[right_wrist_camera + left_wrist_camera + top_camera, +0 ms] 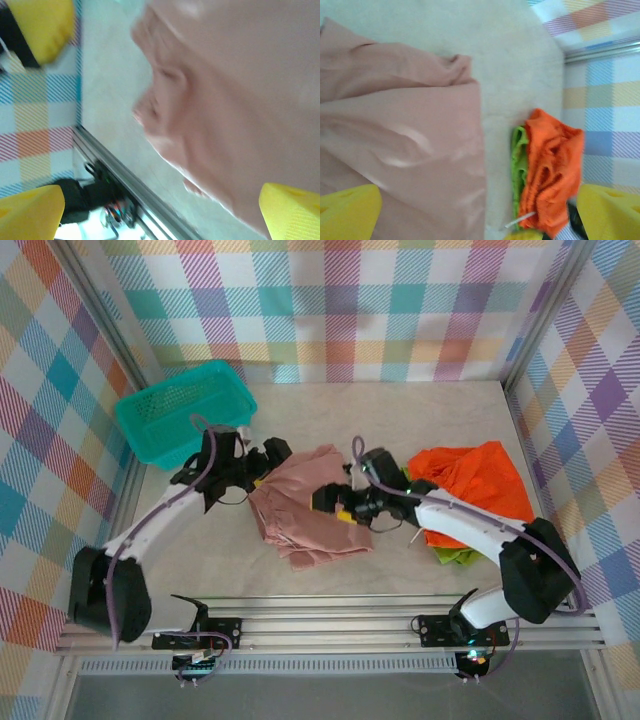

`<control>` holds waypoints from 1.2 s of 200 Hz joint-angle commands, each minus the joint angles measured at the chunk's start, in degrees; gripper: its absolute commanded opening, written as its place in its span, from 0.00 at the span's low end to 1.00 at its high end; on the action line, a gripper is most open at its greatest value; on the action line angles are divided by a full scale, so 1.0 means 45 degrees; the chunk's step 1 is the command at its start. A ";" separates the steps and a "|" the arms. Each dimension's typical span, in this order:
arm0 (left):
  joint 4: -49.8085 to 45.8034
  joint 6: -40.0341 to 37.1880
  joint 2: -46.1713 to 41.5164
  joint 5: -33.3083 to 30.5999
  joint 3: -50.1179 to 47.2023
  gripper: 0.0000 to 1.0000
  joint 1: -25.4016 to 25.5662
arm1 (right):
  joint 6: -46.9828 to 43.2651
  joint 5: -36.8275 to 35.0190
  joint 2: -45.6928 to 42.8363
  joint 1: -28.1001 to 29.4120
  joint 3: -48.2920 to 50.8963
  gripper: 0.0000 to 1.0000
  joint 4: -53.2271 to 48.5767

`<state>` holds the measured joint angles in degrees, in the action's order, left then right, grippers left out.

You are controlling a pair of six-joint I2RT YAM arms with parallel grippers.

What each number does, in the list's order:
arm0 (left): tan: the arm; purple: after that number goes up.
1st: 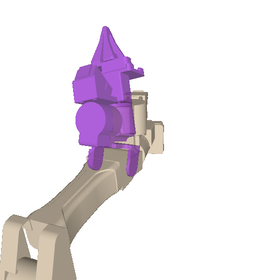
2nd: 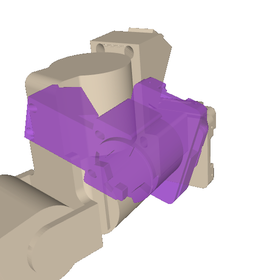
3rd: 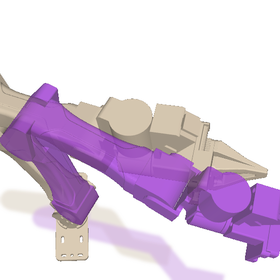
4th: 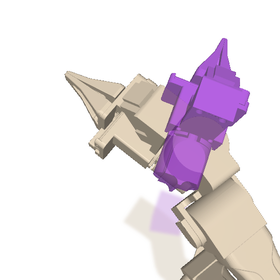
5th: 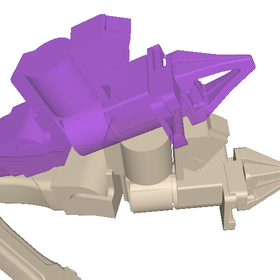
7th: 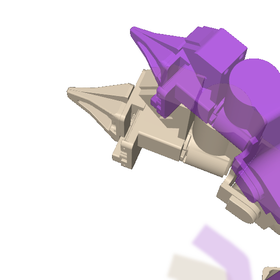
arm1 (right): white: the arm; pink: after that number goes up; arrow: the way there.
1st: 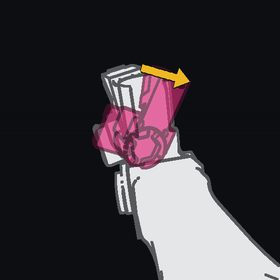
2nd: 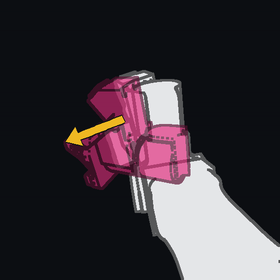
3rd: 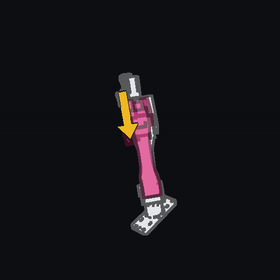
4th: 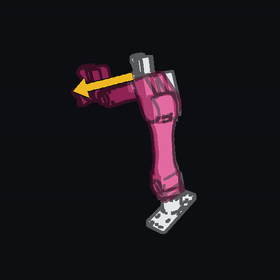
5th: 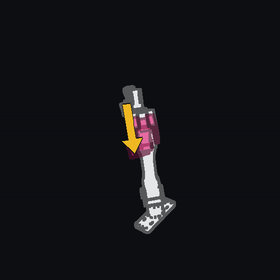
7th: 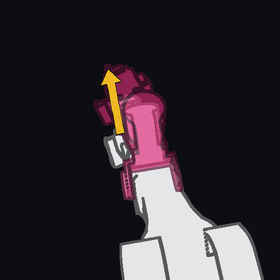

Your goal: Fold and stack the shorts

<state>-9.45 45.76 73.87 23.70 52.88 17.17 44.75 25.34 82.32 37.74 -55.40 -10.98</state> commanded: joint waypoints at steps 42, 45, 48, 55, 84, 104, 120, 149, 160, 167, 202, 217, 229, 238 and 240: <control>0.1636 0.2361 -0.0619 0.0195 -0.3364 1.00 0.1811 | -0.0483 0.1285 0.3239 -0.2071 -0.4734 1.00 -0.0694; 0.1742 0.2413 -0.0576 0.0159 -0.3513 1.00 0.1895 | -0.0459 0.1385 0.3509 -0.2089 -0.4974 1.00 -0.0668; 0.1834 0.2462 -0.0541 0.0091 -0.3610 1.00 0.2006 | -0.0444 0.1461 0.3755 -0.2105 -0.5170 1.00 -0.0633; 0.1969 0.2514 -0.0434 -0.0099 -0.3835 1.00 0.2200 | -0.0414 0.1610 0.4318 -0.2134 -0.5765 0.99 -0.0661; 0.2222 0.2498 -0.0113 -0.0703 -0.4882 1.00 0.2608 | -0.0275 0.1852 0.6577 -0.2136 -0.7687 0.99 -0.1053; 0.2188 0.2328 0.0058 -0.1040 -0.5474 1.00 0.2610 | 0.0328 0.2255 0.7866 -0.2136 -0.7997 0.99 -0.0262; 0.2319 0.2273 0.0420 -0.1028 -0.5765 1.00 0.2611 | 0.0457 0.2292 0.8716 -0.2138 -0.8203 1.00 -0.0023; 0.2528 0.2219 0.0861 -0.1188 -0.6163 1.00 0.2626 | 0.0214 0.2030 0.9938 -0.2196 -0.8505 1.00 -0.0124; 0.2289 0.2111 0.0822 -0.1342 -0.6241 1.00 0.2630 | 0.0101 0.1831 1.0205 -0.2269 -0.8457 1.00 -0.0192; 0.2083 0.2035 0.0751 -0.1426 -0.6296 1.00 0.2625 | 0.0011 0.1593 1.0329 -0.2325 -0.8418 1.00 -0.0319; 0.0824 0.1687 -0.0320 -0.2053 -0.6655 1.00 0.2630 | -0.0421 0.1101 1.0335 -0.2614 -0.8019 1.00 -0.0550; 0.0274 0.1519 -0.0730 -0.2344 -0.6722 1.00 0.2620 | -0.0669 0.1158 0.9757 -0.2624 -0.7774 0.99 -0.0384; -0.0145 0.1352 -0.0947 -0.2472 -0.6575 1.00 0.2618 | -0.0955 0.1191 0.9028 -0.2623 -0.7468 0.99 -0.0186; -0.0360 0.1199 -0.1121 -0.2438 -0.6376 1.00 0.2620 | -0.1254 0.1211 0.8308 -0.2624 -0.7213 0.99 -0.0133; -0.0409 0.1160 -0.1180 -0.2431 -0.6326 1.00 0.2628 | -0.1342 0.1211 0.8151 -0.2624 -0.7165 0.99 -0.0136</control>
<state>3.09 53.69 68.95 17.43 25.89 28.75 43.62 32.36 126.39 26.85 -90.50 -11.57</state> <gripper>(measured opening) 0.998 0.995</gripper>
